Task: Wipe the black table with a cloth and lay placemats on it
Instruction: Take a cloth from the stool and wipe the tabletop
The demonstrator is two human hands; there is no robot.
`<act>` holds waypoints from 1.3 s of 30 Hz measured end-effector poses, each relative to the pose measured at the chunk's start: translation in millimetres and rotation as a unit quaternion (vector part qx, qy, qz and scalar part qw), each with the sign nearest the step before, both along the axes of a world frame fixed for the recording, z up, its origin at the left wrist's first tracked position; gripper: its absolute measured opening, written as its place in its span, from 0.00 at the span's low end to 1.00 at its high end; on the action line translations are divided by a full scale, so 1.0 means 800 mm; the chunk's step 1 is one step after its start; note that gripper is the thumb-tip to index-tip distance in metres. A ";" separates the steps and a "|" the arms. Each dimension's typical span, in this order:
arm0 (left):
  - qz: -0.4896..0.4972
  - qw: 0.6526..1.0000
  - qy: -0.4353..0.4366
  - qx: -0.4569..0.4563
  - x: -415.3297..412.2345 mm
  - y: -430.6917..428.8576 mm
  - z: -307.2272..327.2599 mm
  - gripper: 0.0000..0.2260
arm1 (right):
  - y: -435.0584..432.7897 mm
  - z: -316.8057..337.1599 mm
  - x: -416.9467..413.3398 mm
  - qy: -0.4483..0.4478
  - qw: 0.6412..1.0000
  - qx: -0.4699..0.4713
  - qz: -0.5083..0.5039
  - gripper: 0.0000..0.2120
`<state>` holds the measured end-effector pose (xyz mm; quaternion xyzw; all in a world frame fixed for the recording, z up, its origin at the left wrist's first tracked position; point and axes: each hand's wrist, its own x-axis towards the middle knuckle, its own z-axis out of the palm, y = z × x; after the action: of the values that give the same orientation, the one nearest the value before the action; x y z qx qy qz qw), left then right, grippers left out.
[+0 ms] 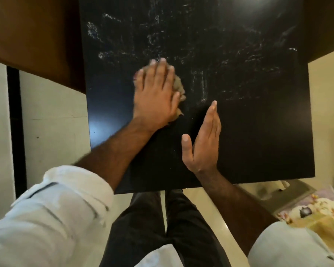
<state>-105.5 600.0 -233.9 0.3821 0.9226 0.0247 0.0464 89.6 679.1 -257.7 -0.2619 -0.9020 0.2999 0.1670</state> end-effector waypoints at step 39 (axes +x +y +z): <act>0.003 0.997 -0.071 -0.032 -0.022 -0.095 0.006 0.32 | -0.013 0.022 -0.071 -0.204 0.968 0.133 0.060 0.36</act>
<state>-122.8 523.7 -229.2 0.3746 0.9186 0.0223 0.1236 33.0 668.7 -240.4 -0.2385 -0.9628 0.1267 -0.0054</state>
